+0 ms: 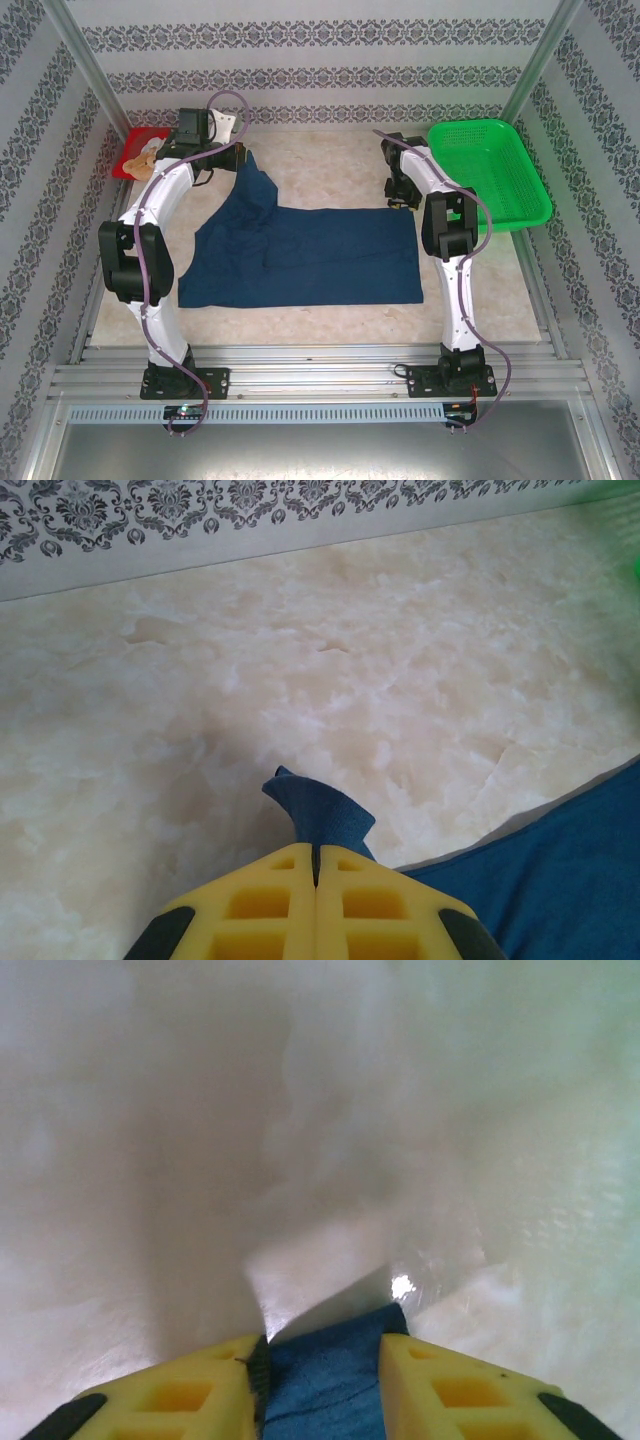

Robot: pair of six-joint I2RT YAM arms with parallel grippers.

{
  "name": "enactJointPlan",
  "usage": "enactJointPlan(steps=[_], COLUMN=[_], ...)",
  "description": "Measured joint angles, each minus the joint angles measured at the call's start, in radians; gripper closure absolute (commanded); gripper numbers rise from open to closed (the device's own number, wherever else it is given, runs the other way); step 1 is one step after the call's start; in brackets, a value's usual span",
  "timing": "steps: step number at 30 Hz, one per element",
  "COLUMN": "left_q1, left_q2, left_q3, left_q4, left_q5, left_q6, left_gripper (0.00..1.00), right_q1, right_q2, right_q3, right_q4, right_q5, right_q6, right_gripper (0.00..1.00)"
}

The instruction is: Fold and stack the t-shirts

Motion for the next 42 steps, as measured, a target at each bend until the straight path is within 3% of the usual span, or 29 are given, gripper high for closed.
enactJointPlan(steps=[8, 19, 27, 42], left_q1=[0.000, 0.014, 0.027, 0.054], left_q2=[-0.013, -0.046, -0.052, -0.167], left_q3=[-0.013, -0.034, -0.034, -0.103], left_q4=[0.000, 0.000, 0.000, 0.002], left_q5=[-0.001, -0.016, -0.030, -0.030], left_q6=[0.001, 0.011, 0.011, 0.011], left_gripper=[1.00, 1.00, 1.00, 1.00], right_q1=[0.002, 0.002, 0.002, 0.008], right_q2=[0.018, 0.015, -0.069, -0.302], right_q3=[0.034, 0.032, -0.023, -0.291], right_q4=[-0.032, 0.004, 0.069, 0.250], right_q5=[-0.014, -0.018, -0.026, -0.061], right_q6=[0.017, 0.013, 0.011, -0.014], right_gripper=[1.00, 1.00, 1.00, 1.00])
